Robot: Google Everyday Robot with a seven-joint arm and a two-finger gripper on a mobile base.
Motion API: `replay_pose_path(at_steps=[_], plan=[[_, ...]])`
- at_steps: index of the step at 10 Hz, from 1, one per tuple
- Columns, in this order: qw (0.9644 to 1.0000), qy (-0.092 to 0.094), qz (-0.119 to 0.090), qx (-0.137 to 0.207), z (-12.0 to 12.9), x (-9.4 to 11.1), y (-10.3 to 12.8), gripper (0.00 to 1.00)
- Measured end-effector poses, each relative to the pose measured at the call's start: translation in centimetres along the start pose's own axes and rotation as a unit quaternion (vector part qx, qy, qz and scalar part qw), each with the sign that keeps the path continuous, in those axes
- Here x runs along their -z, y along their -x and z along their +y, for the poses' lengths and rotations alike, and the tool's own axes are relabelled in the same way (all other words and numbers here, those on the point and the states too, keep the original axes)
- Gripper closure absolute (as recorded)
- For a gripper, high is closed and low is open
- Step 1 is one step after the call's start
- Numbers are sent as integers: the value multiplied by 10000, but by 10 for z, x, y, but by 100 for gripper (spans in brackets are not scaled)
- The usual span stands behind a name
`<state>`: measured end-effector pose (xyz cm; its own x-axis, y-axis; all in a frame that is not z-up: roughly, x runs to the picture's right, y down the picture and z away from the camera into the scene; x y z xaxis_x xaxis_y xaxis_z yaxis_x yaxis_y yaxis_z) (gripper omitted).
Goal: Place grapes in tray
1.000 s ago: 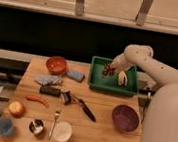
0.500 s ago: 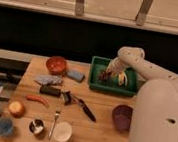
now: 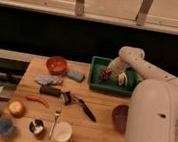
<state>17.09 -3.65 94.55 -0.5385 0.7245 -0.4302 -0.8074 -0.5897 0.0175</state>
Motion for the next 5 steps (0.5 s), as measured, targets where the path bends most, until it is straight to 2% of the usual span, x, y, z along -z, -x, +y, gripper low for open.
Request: replay_pose_path(at_steps=[2,5], plan=[[10000,86,33,24,0,5,0,20],[9999,90,38,25,0,5,0,20]])
